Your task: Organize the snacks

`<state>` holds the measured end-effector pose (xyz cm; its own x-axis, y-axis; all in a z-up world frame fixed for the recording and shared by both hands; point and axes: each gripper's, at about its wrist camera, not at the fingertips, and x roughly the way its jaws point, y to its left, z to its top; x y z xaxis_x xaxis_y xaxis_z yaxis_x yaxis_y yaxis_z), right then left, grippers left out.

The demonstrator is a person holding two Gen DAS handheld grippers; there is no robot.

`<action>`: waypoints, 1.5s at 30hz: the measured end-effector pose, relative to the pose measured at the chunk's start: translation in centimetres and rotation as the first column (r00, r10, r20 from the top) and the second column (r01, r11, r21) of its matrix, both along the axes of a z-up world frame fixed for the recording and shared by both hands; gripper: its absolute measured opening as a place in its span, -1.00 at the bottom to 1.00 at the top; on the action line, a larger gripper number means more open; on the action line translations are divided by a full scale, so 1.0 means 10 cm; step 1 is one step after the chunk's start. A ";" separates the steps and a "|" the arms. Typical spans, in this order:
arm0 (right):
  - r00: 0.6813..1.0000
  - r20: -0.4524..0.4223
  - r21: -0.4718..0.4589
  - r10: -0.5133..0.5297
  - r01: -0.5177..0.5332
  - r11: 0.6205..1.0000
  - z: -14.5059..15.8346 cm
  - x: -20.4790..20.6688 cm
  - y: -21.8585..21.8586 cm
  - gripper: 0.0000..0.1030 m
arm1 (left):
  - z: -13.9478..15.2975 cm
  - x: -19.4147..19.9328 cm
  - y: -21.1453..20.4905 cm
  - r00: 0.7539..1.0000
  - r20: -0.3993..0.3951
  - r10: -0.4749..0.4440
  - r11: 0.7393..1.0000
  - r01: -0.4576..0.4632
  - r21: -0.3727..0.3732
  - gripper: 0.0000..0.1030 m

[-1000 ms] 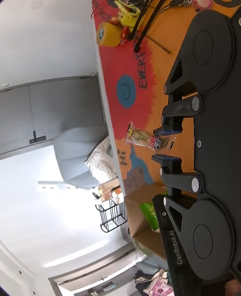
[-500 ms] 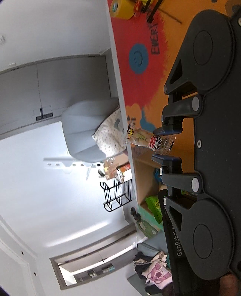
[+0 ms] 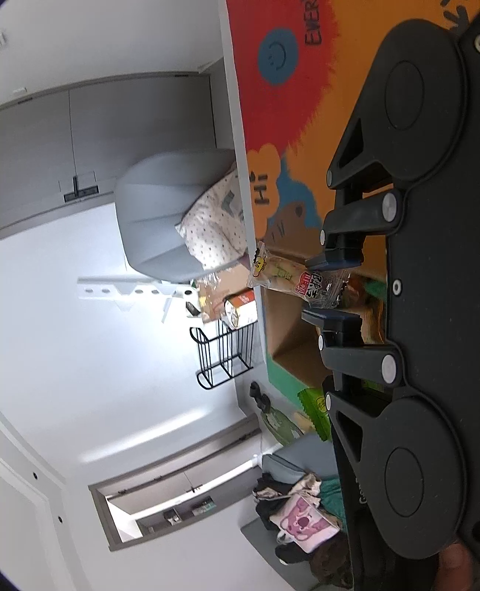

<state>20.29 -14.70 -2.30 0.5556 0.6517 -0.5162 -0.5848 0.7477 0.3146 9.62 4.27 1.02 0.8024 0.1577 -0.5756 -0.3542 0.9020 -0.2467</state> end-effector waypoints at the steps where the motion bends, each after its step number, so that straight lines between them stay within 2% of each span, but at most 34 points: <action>1: 1.000 -0.002 -0.001 0.005 -0.005 1.000 0.00 -0.01 0.03 -0.61 | -0.01 -0.01 0.02 1.000 -0.003 0.003 1.000 -0.003 -0.004 -0.44; 6: 0.999 -0.012 -0.001 0.030 -0.030 1.000 -0.01 -0.03 0.15 -0.61 | -0.01 -0.07 0.11 1.000 -0.009 0.013 1.000 -0.013 -0.014 -0.28; 8: 0.999 -0.015 -0.002 0.035 -0.035 0.999 -0.01 -0.04 0.20 -0.61 | -0.01 -0.10 0.15 1.000 -0.003 0.021 1.000 -0.021 -0.014 -0.09; 15: 0.999 -0.015 -0.011 0.036 -0.036 0.999 -0.02 -0.03 0.32 -0.60 | -0.01 -0.16 0.28 0.999 0.007 0.037 0.999 -0.037 -0.012 0.28; 16: 0.999 -0.017 -0.010 0.034 -0.034 0.999 -0.03 -0.02 0.34 -0.52 | -0.01 -0.17 0.30 0.999 0.008 0.040 0.999 -0.040 -0.013 0.36; 18: 0.999 -0.031 -0.011 0.014 -0.014 1.000 -0.04 0.02 0.35 -0.26 | -0.03 -0.17 0.34 0.999 0.010 0.047 0.999 -0.047 -0.014 0.43; 19: 0.999 -0.039 -0.016 -0.001 0.000 1.000 -0.05 0.04 0.34 -0.03 | -0.03 -0.17 0.35 0.999 0.007 0.051 0.999 -0.051 -0.015 0.46; 20: 0.999 -0.047 -0.020 -0.019 0.018 1.000 -0.06 0.05 0.33 0.05 | -0.05 -0.16 0.37 0.998 0.002 0.057 0.998 -0.057 -0.017 0.48; 24: 0.998 -0.061 -0.021 -0.035 0.033 0.999 -0.07 0.05 0.25 0.06 | -0.09 -0.15 0.43 0.997 -0.010 0.074 0.997 -0.074 -0.019 0.55; 28: 0.997 -0.052 -0.027 -0.053 0.052 0.998 -0.05 0.00 0.18 0.24 | -0.10 -0.15 0.44 0.997 -0.014 0.072 0.997 -0.073 -0.022 0.66; 33: 0.996 -0.055 -0.036 -0.072 0.070 0.997 -0.03 -0.04 0.08 0.26 | -0.08 -0.17 0.39 0.998 -0.033 0.047 0.999 -0.047 -0.010 0.76; 35: 0.995 -0.054 -0.036 -0.080 0.078 0.996 -0.01 -0.06 0.04 0.43 | -0.08 -0.17 0.36 0.999 -0.039 0.035 0.999 -0.036 -0.010 0.77; 45: 0.992 -0.061 -0.019 -0.114 0.113 0.993 0.07 -0.15 -0.22 0.75 | -0.02 -0.20 0.20 0.997 -0.082 -0.007 1.000 0.009 0.023 0.80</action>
